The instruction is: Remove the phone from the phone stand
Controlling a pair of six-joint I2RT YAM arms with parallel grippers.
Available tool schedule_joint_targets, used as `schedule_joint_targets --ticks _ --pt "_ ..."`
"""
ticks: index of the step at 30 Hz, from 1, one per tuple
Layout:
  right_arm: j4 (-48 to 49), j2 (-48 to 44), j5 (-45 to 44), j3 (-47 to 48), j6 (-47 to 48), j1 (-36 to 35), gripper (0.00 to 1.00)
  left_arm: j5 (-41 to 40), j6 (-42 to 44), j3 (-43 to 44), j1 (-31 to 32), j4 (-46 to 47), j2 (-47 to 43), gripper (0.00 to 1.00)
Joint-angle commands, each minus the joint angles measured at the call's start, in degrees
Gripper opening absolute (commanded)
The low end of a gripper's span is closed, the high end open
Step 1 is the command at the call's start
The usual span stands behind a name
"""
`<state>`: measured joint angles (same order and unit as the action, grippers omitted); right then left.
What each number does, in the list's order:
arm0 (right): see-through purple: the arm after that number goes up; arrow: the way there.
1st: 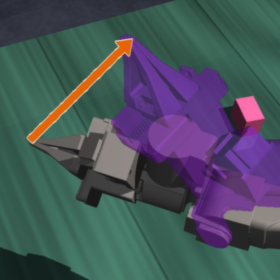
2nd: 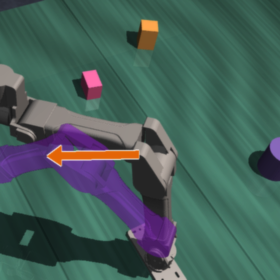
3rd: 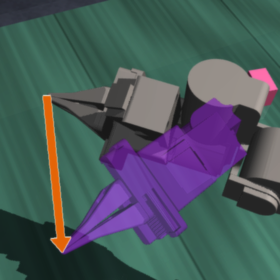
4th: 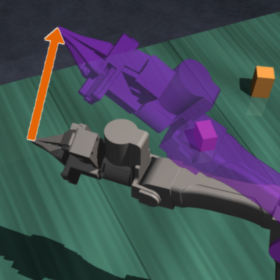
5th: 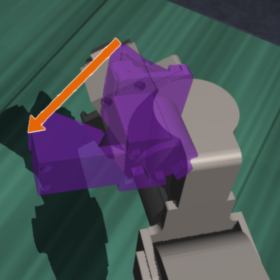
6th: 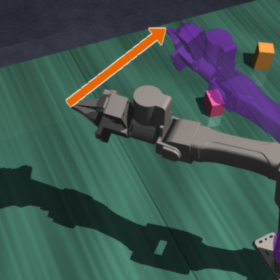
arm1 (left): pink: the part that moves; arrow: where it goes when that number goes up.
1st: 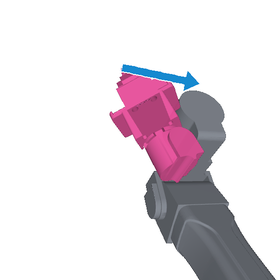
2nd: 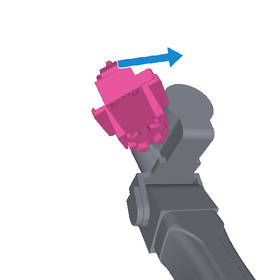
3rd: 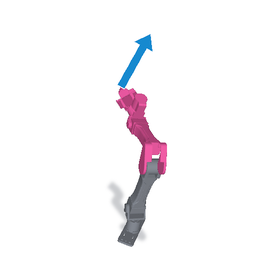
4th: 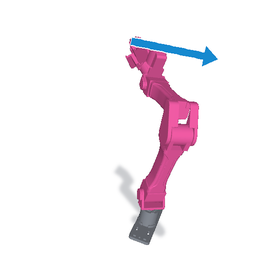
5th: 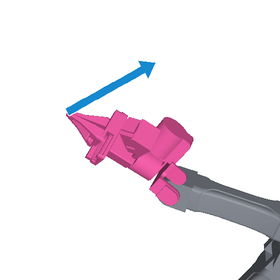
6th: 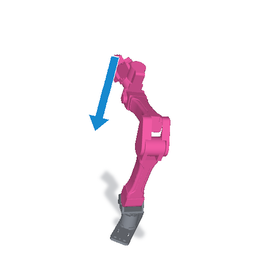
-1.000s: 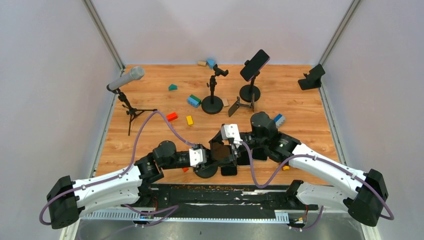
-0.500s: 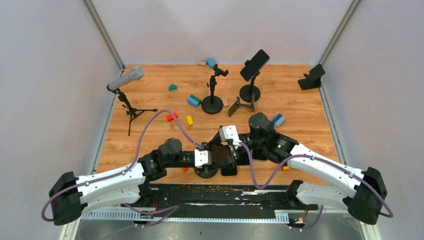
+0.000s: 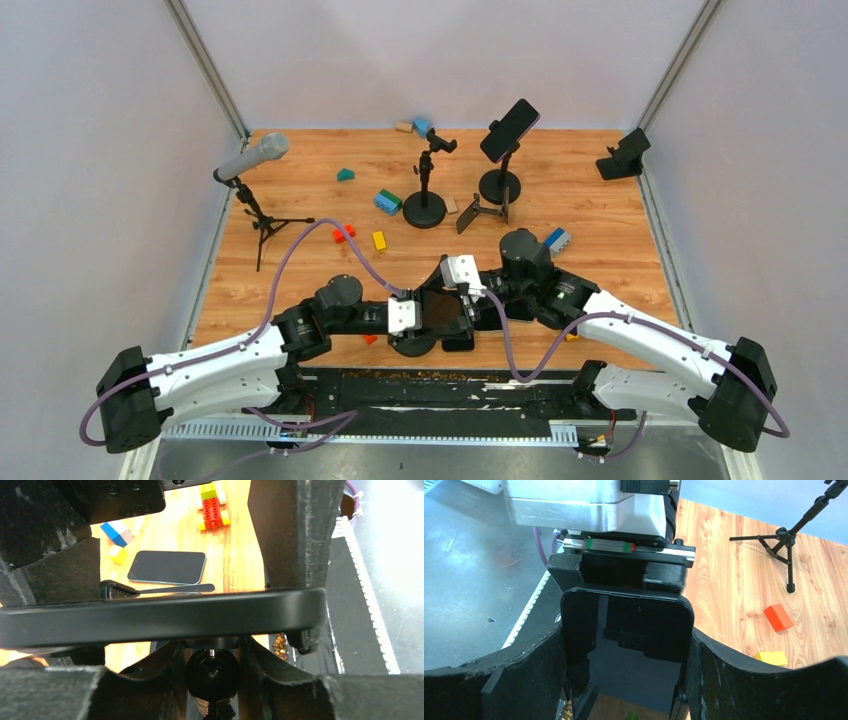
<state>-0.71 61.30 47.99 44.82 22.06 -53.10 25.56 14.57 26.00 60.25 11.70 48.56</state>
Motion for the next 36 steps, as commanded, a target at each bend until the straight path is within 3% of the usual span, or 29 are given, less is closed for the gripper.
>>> schedule_joint_targets --ticks 1,2,3,4,12,15,26,36 --pt "-6.15 1.55 -0.26 -2.61 0.53 -0.91 0.0 5.63 1.9 6.23 0.26 13.23 -2.32 0.28" --pt "-6.31 1.54 -0.4 -2.69 0.79 -0.88 0.0 6.84 2.02 6.54 0.2 13.11 -1.99 0.21" --pt "-6.51 1.49 -0.93 -2.76 1.09 -0.83 0.0 7.56 2.43 7.05 -0.01 12.65 -1.81 0.06" --pt "-6.7 1.46 -1.41 -2.92 1.44 -0.79 0.0 8.98 2.68 7.27 -0.11 11.94 -1.34 0.0" --pt "-7.7 -0.28 -4.56 -3.71 0.6 -0.45 0.0 28.58 6.87 13.57 -0.21 3.6 3.21 0.0" --pt "-7.73 -1.75 -5.04 -4.51 0.29 -0.53 0.0 31.28 8.96 12.94 0.41 1.95 2.07 0.0" --pt "-8.08 -3.28 -14.12 -5.04 0.45 -0.33 0.0 31.27 17.25 11.58 3.0 -6.95 -2.29 0.0" --pt "-8.6 -0.38 -7.36 -1.62 0.69 0.57 0.0 27.18 15.23 10.54 3.4 -6.07 -2.7 0.0"
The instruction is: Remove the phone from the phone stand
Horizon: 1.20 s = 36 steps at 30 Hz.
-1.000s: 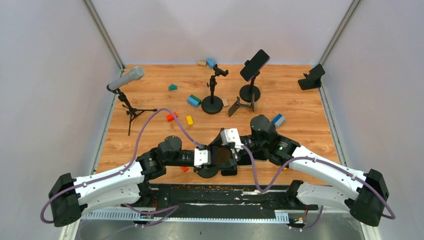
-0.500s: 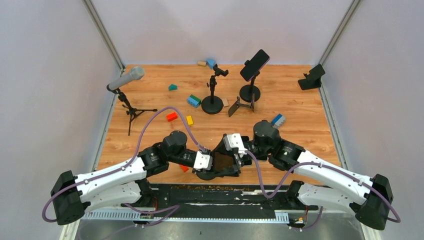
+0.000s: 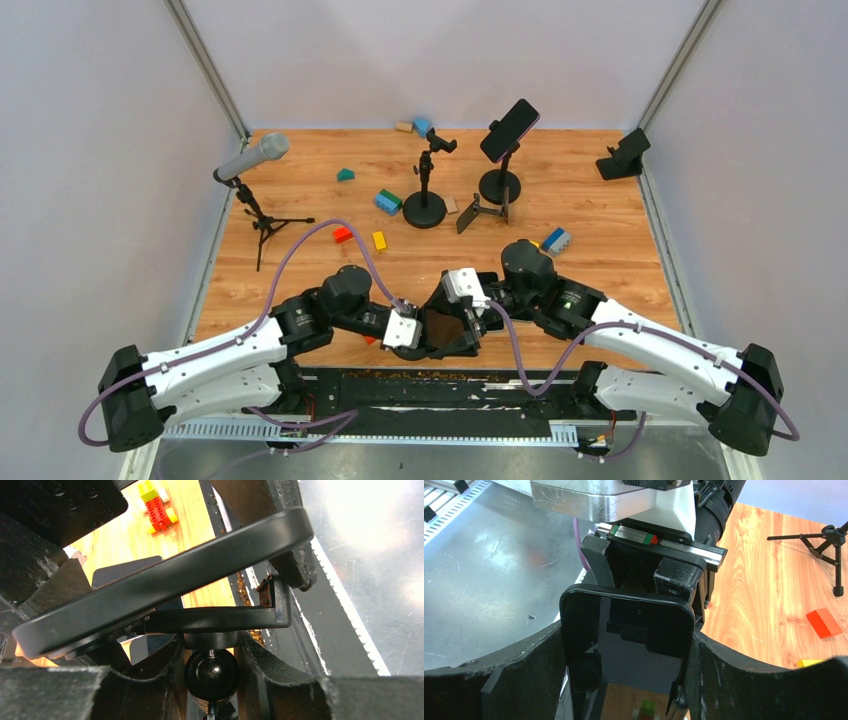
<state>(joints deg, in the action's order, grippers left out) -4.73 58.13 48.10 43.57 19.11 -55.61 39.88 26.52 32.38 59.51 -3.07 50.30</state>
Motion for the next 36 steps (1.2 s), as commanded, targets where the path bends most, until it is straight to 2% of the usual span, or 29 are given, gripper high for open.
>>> schedule_joint_targets --ticks 1,6,10,16,23,30,32,36 --pt "-4.81 2.64 -6.15 -0.41 3.49 3.14 0.0 10.95 2.48 3.71 4.13 9.99 -4.78 0.0" --pt "-5.73 0.43 0.3 -0.7 2.52 2.0 0.0 4.25 -2.55 1.58 4.13 13.96 -4.79 0.0" --pt "-5.73 -1.79 1.29 -1.26 0.66 -0.65 0.0 0.89 -7.4 -1.2 3.3 22.51 -4.1 0.0" --pt "-5.64 -4.21 1.67 -2.34 -0.8 -4.3 0.0 -1.11 -14.81 -4.29 -2.19 32.14 -3.48 0.0" --pt "-5.64 -4.77 4.6 -1.63 -1.34 -6.16 0.0 -3.02 -13.62 -3.29 -4.83 29.51 -2.14 0.0" --pt "-5.76 -5.46 6.53 -0.85 -2.58 -7.31 0.0 -10.18 -12.62 -3.76 -5.62 27.43 -2.16 0.0" --pt "-6.1 -6.44 4.73 -0.84 -2.66 -7.32 0.0 -13.64 -12.32 -3.96 -5.67 26.51 -2.87 0.0" --pt "-6.12 -10.83 -8.41 -0.94 -3.75 -7.34 0.0 -17.59 -11.75 -4.33 -5.74 24.51 -4.28 0.0"
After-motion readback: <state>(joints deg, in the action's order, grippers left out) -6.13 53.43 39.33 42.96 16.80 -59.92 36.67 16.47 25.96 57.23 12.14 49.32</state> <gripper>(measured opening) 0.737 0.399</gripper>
